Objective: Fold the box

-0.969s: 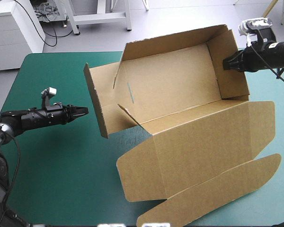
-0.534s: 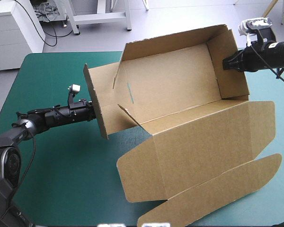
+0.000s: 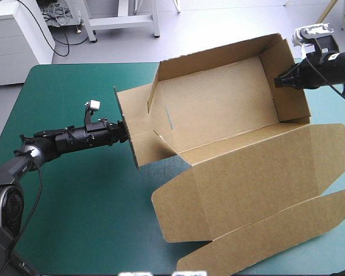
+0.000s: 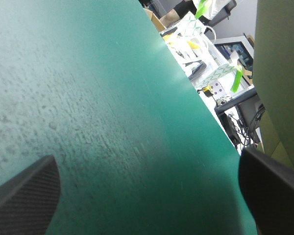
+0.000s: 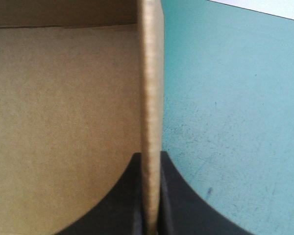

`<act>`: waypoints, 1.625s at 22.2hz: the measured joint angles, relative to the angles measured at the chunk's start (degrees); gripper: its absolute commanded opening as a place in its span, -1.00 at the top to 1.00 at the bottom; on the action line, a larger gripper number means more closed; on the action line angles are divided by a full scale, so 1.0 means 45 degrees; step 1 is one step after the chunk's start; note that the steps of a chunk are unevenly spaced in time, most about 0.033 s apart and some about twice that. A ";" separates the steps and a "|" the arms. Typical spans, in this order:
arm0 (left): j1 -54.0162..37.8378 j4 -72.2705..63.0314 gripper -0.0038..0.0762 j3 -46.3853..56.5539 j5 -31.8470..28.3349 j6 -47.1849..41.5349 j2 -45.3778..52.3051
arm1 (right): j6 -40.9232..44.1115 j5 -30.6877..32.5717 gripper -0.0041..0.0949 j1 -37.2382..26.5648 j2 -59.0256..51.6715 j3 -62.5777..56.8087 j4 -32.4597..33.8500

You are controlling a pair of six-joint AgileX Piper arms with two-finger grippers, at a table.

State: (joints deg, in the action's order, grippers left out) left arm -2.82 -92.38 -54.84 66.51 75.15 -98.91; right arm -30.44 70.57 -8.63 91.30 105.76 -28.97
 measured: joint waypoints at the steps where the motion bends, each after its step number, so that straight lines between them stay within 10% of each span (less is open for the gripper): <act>1: 0.0000 0.0000 -0.92 0.0000 0.0000 0.0000 0.0122 | 0.0036 -0.0031 0.95 0.0000 0.0000 0.0000 0.0001; 27: 0.1674 0.0542 -0.85 -0.3208 0.0068 -0.1060 0.2869 | 0.3097 -0.4232 0.94 0.3339 0.0011 0.0000 0.3733; 36: 0.4978 1.1348 -0.85 -0.7404 -0.7066 -0.9892 0.2869 | 0.6083 -0.6314 0.94 0.4887 0.0011 0.0000 0.6723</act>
State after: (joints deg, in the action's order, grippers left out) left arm 19.58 -41.32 -88.16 34.72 30.63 -85.99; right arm -3.07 42.16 13.36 91.35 105.76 1.28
